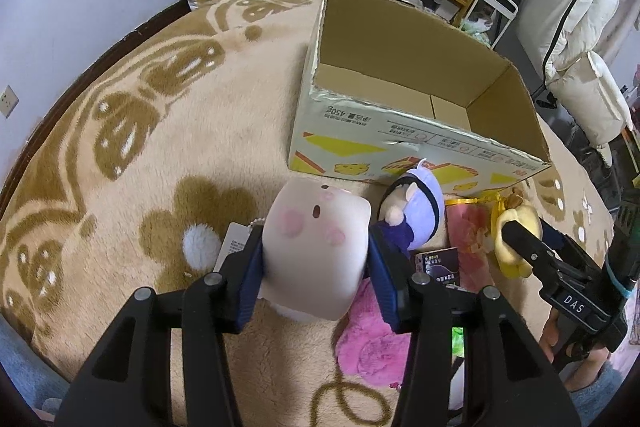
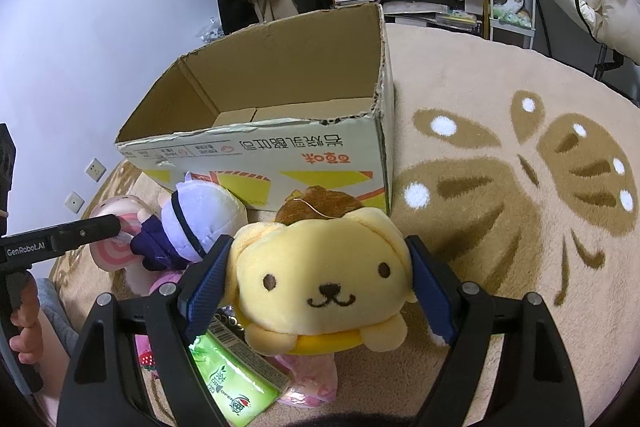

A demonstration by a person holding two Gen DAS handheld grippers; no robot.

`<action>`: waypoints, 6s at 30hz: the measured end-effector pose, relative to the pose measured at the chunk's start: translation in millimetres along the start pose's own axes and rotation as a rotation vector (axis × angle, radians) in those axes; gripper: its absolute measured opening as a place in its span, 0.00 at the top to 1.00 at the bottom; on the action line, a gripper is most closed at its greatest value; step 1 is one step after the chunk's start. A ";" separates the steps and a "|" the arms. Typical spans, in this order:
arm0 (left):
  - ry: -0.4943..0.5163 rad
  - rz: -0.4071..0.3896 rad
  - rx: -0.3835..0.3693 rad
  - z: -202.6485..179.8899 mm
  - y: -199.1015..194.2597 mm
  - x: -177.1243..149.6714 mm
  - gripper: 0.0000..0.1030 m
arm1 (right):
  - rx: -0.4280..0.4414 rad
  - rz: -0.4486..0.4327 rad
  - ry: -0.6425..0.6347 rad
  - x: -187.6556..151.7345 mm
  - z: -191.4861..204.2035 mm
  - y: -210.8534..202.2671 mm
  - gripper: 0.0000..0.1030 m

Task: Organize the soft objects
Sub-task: 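Lift both plushes and carry them over the cardboard box, then open both tools to drop the plushes into the box, then withdraw both tools from the box back toward the remaining pile, then grasp the white penguin plush with left tool while right tool grips the green tissue pack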

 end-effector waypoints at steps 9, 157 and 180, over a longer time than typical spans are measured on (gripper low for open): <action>0.002 0.011 0.018 1.2 -3.5 -5.2 0.54 | 0.001 0.002 -0.002 0.7 0.6 0.4 0.14; 0.099 0.249 0.246 11.6 55.9 -4.7 0.08 | 0.018 0.342 -0.223 -58.9 82.9 40.9 0.48; 0.075 0.272 0.169 5.9 77.3 -7.7 0.60 | 0.007 0.255 -0.102 -44.0 43.9 17.6 0.51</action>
Point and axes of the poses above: each gripper's, at about its wrist camera, not at the fingertips, and y roughly the way its jaws point, z to its left, x to its top, the point moved 1 cm from there along y, roughly the way its jaws point, and after that the axes turned 3 degrees about z, right-handed, at the moved point
